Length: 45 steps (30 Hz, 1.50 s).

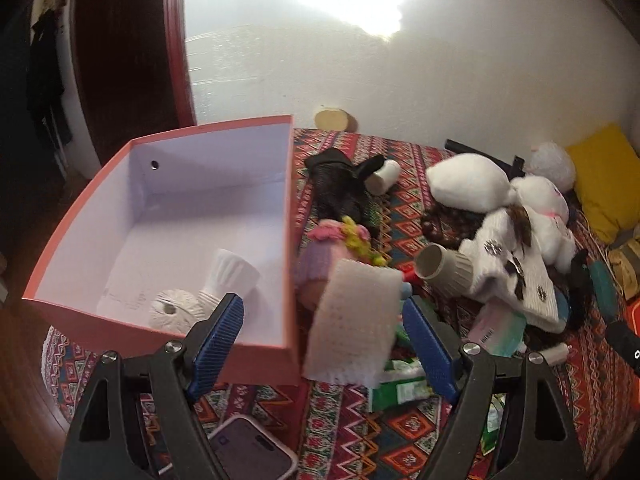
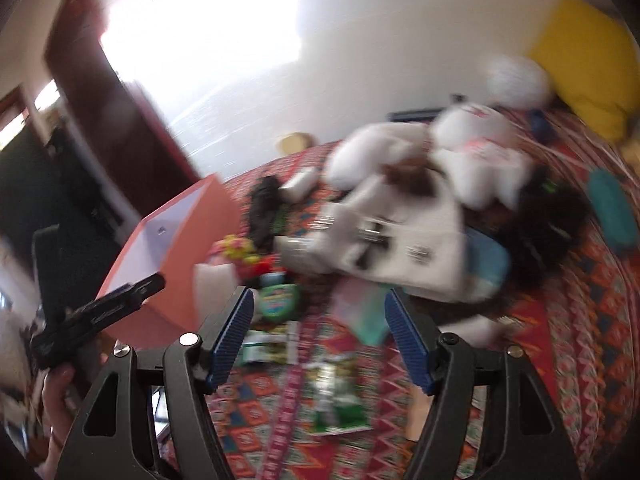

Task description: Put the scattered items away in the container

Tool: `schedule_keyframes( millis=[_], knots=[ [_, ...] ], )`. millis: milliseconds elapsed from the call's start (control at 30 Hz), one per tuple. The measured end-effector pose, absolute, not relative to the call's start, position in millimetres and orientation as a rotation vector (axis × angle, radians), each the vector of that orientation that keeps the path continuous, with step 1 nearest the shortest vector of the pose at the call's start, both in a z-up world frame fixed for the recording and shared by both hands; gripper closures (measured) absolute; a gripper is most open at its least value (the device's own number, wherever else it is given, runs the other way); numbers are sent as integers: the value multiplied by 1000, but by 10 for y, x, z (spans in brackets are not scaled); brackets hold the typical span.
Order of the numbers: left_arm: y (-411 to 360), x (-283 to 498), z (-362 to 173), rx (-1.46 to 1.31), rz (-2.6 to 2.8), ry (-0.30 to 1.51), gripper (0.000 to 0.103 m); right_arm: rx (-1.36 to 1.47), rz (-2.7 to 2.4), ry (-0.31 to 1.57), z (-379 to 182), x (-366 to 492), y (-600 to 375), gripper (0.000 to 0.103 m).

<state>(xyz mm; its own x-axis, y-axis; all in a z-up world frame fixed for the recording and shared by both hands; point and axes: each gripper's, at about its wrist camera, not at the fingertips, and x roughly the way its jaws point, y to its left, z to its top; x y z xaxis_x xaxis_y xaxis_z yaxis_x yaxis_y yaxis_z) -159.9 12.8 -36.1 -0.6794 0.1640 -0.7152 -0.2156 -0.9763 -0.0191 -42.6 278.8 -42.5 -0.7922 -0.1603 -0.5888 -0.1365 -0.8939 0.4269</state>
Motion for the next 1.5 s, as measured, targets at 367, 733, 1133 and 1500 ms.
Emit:
schedule_keyframes(
  millis=[367,733,1133,1500],
  knots=[
    [1242,-1267,-687,-1012,2763,651,14,1151,-2613,-1470,-1312,-263,3884,35],
    [1063,-1893,-1194,-1286,2798,666,14,1228,-2452,-1645,-1768,-619,3917,36],
    [1026,-1638,-902,-1127,2894,635,94,1031,-2483,-1568,-1490,-487,3884,74],
    [869,-952,-146,-889,2810,385,94,884,-2557,-1380,-918,-265,3565,74]
  ],
)
